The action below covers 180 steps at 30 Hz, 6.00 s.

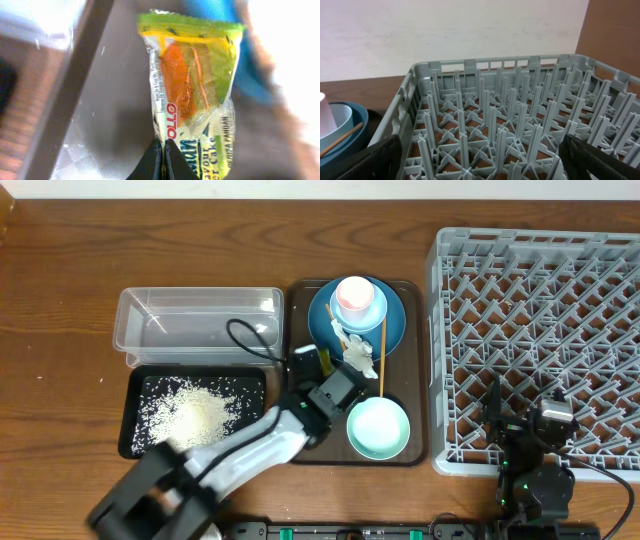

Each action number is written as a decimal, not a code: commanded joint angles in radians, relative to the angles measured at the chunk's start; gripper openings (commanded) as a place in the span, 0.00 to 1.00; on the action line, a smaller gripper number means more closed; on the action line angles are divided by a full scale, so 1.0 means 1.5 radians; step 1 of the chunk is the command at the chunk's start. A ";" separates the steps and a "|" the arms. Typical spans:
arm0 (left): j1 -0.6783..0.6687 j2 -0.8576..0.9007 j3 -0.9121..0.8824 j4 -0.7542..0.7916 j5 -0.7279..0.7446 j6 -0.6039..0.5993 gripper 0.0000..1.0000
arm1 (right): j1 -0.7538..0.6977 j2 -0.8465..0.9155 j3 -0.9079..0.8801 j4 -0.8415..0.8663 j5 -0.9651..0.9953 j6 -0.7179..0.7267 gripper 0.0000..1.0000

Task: Sort waste into correct bins and load items into the dishwasher rack
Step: 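Carry the wrapper left and drop it into the clear bin, then move the left gripper to the white tissue on the blue plate, then close the left gripper on the white tissue and lift it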

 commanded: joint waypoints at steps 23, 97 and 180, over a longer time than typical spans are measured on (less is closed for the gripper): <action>0.311 -0.285 -0.002 0.001 0.037 0.156 0.06 | 0.000 -0.001 -0.001 -0.002 0.002 0.011 0.99; 0.188 -0.083 -0.002 0.236 0.457 0.243 0.69 | 0.000 -0.001 -0.001 -0.002 0.002 0.011 0.99; 0.110 0.068 -0.002 0.333 0.319 0.244 0.68 | 0.000 -0.001 -0.001 -0.002 0.002 0.011 0.99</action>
